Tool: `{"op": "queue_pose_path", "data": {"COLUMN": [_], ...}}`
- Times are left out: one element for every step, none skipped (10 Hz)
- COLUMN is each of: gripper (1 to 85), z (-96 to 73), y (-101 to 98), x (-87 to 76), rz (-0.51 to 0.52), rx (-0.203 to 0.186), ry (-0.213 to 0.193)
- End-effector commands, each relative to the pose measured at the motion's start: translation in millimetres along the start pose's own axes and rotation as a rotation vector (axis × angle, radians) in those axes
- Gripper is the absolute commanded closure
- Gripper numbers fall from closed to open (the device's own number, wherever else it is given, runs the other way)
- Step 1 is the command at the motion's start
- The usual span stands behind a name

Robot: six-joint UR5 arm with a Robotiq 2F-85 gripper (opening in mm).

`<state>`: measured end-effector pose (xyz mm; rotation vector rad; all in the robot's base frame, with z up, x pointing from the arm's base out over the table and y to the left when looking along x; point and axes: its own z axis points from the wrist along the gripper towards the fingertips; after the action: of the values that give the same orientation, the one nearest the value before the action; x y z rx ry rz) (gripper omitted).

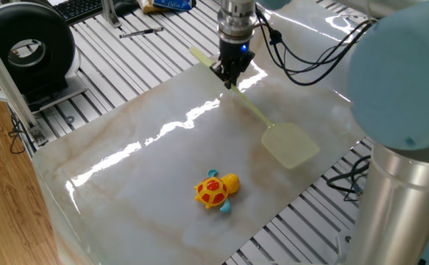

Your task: Swat with a flyswatter

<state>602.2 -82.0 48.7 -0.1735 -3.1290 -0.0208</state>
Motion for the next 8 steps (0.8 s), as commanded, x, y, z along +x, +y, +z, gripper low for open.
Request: {"op": "queue_pose_path", "data": {"gripper": [84.3,84.3,84.3,84.3,84.3,84.3,84.3,84.3], "z": [-15.9,-5.2,6.4,18.5,28.0,32.2,32.2,29.4], "y": [15.5,10.9,4.0,-0.2,-2.9,-4.1,7.2,17.8], "x": [-11.8,-21.9,-32.0,-43.2,-56.2,-75.6,-88.3,-94.4], "rz": [-0.040,-0.068,-0.092,-0.119,-0.148,-0.203,-0.239,-0.251], "rx": [-0.009,0.007,0.036,0.049,0.061,0.084,0.063,0.049], "ry": [-0.037,-0.054,-0.069,-0.095,-0.132,-0.193,-0.236,-0.252]}}
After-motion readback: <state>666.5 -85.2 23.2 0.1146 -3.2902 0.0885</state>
